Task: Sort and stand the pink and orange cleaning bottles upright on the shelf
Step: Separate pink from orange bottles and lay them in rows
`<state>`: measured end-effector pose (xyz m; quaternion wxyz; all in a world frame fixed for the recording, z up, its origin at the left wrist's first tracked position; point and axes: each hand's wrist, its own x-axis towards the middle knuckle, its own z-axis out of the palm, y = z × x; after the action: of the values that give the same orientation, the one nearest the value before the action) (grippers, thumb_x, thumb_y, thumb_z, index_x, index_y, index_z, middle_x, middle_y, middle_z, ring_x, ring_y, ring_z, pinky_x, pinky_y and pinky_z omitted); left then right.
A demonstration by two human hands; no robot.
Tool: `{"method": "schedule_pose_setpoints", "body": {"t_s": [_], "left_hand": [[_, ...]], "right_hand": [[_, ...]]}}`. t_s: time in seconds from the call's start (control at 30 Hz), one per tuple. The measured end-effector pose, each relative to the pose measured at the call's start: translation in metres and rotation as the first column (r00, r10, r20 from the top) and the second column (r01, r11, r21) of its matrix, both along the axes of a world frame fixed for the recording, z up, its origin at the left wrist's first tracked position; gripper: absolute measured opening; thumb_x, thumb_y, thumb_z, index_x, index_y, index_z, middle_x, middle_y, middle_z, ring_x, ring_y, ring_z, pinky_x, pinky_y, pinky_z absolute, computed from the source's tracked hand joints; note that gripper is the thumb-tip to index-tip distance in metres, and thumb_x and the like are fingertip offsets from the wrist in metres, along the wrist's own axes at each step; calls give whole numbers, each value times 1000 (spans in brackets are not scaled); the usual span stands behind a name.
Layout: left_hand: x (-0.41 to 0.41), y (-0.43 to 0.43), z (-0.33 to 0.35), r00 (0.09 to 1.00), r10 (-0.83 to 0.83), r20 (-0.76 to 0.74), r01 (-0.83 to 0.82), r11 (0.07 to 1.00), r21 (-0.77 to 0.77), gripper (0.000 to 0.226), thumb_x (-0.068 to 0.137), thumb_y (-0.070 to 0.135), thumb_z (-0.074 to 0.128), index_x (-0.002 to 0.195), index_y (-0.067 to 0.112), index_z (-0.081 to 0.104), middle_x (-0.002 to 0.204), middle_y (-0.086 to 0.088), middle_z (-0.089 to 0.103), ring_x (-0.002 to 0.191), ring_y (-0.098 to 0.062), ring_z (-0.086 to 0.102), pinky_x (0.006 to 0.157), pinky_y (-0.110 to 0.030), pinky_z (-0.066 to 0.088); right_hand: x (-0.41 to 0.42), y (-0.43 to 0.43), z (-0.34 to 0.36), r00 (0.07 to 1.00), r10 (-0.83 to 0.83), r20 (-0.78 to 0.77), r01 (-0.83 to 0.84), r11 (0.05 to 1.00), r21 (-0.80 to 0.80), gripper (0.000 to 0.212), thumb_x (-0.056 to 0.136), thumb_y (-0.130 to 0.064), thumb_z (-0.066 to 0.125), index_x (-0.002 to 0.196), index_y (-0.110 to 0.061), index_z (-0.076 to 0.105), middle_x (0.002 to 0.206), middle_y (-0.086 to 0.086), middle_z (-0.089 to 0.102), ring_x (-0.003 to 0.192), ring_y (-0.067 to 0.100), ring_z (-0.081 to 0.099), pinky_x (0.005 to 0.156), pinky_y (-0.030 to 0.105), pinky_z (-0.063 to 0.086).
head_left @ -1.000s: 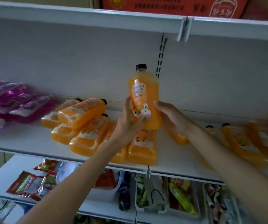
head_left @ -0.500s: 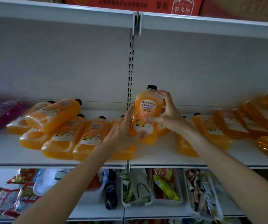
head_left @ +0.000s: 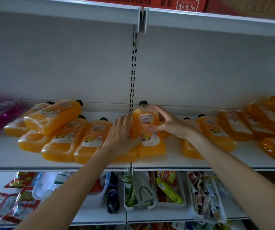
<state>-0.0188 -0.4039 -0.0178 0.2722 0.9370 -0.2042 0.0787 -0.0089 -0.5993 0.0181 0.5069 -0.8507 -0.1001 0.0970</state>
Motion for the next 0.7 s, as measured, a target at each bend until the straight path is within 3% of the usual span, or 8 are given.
{"method": "schedule_pose_setpoints", "body": {"t_s": [0.1,0.2,0.27,0.33,0.4,0.53,0.63,0.7], "left_hand": [[-1,-1,1,1000,-20,-3,20,1000,12,85,82,56,55,146,21,11,147,-5,24,131,-23,26,106,-39,27],[2,-1,0,998,-59,-38,64,986,151,80,82,64,48,145,25,19,148,-1,28,135,-22,22,109,-42,20],[4,0,-1,996,-80,-44,89,968,236,77,81,68,45,143,27,23,149,1,28,137,-21,18,111,-42,16],[4,-1,-2,996,-79,-43,88,958,273,77,79,71,44,143,30,26,150,4,26,137,-20,16,111,-42,14],[5,-1,-3,996,-78,-40,86,949,304,77,77,73,44,142,36,26,150,5,24,138,-21,13,111,-43,12],[4,-1,-4,991,-109,-77,129,928,350,84,64,84,41,138,50,22,150,5,20,138,-24,10,111,-48,11],[5,0,-6,990,-118,-74,136,928,346,87,57,85,35,137,53,22,149,6,20,137,-23,8,112,-49,11],[6,0,-6,991,-112,-75,130,934,332,86,57,84,35,137,52,24,149,7,21,137,-22,8,112,-49,11]], "right_hand": [[1,-3,-8,999,-7,-49,-1,986,-164,85,79,-30,71,147,-29,20,148,-3,31,133,20,34,106,40,37],[-5,-8,-10,998,-39,46,53,935,-350,83,82,-47,63,148,-31,16,151,-11,25,136,14,27,106,30,29],[-8,-10,-12,989,-21,148,89,877,-473,70,87,-47,56,146,-29,24,147,-16,24,136,9,20,106,26,21],[-8,-11,-17,971,21,238,134,776,-616,60,89,-51,48,143,-27,35,153,-10,20,142,17,10,114,41,10],[-7,-11,-22,971,-3,239,156,765,-625,61,88,-55,46,141,-28,39,154,-4,22,143,23,12,114,47,10],[-4,-16,-26,962,-6,272,165,808,-565,61,86,-56,50,138,-25,44,149,-2,35,139,19,25,111,36,19],[7,-26,-31,909,-130,397,306,854,-421,53,88,-42,59,134,-17,49,139,1,47,129,17,40,102,26,28],[18,-33,-31,857,-201,474,419,809,-413,52,86,-28,65,133,-14,48,134,4,50,124,19,43,99,27,33]]}}
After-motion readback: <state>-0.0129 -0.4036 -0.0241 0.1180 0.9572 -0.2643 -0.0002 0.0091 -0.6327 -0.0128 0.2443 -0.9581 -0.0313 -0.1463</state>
